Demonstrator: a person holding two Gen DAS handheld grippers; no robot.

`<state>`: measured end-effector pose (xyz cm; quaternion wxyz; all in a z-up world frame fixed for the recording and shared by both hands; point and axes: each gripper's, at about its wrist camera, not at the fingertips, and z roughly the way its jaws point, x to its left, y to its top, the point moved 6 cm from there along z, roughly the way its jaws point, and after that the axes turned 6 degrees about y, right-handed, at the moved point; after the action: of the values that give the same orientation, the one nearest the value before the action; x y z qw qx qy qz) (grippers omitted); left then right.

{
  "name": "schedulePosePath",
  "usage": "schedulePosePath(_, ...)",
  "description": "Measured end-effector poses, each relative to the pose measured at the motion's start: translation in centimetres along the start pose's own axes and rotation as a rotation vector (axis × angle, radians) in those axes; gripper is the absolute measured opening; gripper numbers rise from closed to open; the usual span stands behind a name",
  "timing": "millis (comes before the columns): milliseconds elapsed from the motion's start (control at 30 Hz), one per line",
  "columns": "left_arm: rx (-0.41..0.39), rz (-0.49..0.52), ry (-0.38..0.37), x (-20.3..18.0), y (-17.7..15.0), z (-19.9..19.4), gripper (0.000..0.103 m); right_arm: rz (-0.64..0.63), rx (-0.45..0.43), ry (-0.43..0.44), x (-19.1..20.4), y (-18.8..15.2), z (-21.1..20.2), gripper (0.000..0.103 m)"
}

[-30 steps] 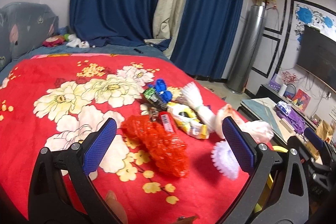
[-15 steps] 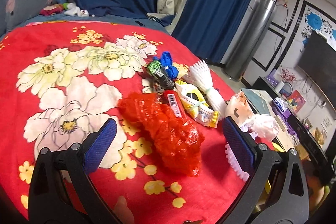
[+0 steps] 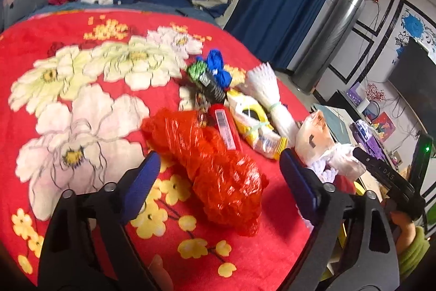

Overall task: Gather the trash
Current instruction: 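Grasp the red plastic bag with the left tool while the right tool grasps the white plastic bag, then carry the red bag in the left tool and white bag in the right tool to the bin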

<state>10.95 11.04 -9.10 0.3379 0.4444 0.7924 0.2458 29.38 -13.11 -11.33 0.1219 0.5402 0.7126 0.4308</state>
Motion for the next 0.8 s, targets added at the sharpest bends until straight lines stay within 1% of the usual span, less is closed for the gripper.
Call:
schedulePosePath(33, 0.006, 0.001, 0.004, 0.1, -0.1, 0.1, 0.075, 0.004, 0.009, 0.011, 0.0, -0.2, 0.1, 0.026)
schedulePosePath(67, 0.012, -0.001, 0.006, 0.1, -0.3, 0.3, 0.071, 0.006, 0.017, 0.015, -0.1, -0.4, 0.1, 0.021)
schedulePosePath(100, 0.021, -0.001, 0.005, 0.2, -0.5, 0.4, 0.065, 0.004, 0.021, 0.015, -0.1, -0.6, 0.1, 0.012)
schedulePosePath(133, 0.026, -0.001, 0.004, 0.2, -0.7, 0.4, 0.063, 0.005, 0.020, 0.021, -0.1, -0.7, 0.0, 0.011)
schedulePosePath(200, 0.038, -0.003, -0.002, 0.3, -0.8, 0.5, 0.051, 0.007, 0.006, 0.036, 0.0, -0.7, -0.4, 0.010)
schedulePosePath(233, 0.042, -0.002, -0.003, 0.3, -0.9, 0.4, 0.047, 0.001, -0.005, 0.037, 0.2, -0.7, -0.8, 0.009)
schedulePosePath(267, 0.043, -0.001, -0.002, 0.3, -1.0, 0.4, 0.039, -0.003, -0.014, 0.039, 0.2, -0.6, -1.1, 0.009)
schedulePosePath(300, 0.045, -0.004, -0.004, 0.4, -1.2, 0.3, 0.034, -0.005, -0.034, 0.047, 0.4, -0.4, -1.6, 0.009)
schedulePosePath(367, 0.045, -0.006, -0.014, 0.5, -1.2, 0.2, 0.030, -0.002, -0.059, 0.060, 0.5, 0.0, -2.5, 0.009)
schedulePosePath(467, 0.007, 0.000, -0.017, 0.5, -0.8, -1.0, 0.028, 0.001, -0.106, 0.078, 0.7, 0.6, -4.0, 0.007)
schedulePosePath(733, -0.136, 0.051, -0.026, -0.6, 1.9, -4.8, 0.027, 0.019, -0.202, 0.089, 0.7, 2.0, -6.5, 0.006)
schedulePosePath(800, -0.151, 0.057, -0.035, -0.9, 2.3, -5.1, 0.027, 0.017, -0.226, 0.094, 0.8, 2.4, -7.2, 0.006)
